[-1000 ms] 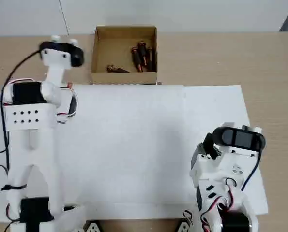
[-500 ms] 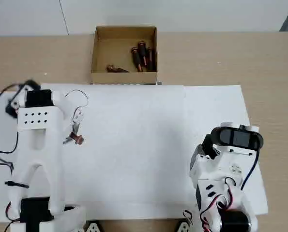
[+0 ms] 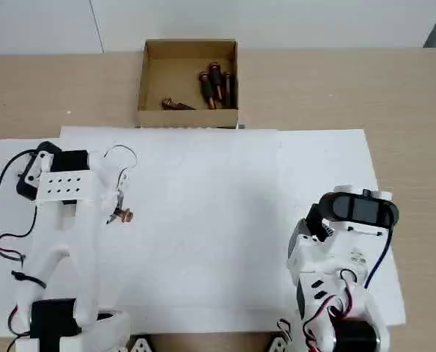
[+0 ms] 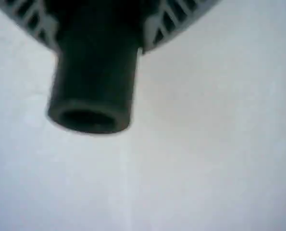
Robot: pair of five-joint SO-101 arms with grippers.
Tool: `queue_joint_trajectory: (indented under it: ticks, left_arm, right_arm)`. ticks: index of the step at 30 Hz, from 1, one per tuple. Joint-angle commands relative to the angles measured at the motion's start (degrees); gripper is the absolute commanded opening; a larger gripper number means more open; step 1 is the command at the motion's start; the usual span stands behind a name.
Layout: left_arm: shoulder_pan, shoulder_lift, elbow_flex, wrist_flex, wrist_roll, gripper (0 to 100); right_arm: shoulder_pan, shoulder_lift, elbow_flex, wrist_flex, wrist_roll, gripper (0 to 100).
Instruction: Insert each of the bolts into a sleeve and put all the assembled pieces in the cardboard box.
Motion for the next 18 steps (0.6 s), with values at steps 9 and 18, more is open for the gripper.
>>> queue_joint_trajectory:
  ticks: [9, 18]
  left_arm:
    - [0.2, -2.9, -0.2, -0.9, 3.9, 35]
    - [0.0, -3.3, -0.9, -0.5, -9.8, 35]
  right_arm:
    - [0.0, -0.5, -0.4, -1.2, 0.5, 0.3]
    - [0.0, -0.5, -0.4, -1.4, 0.5, 0.3]
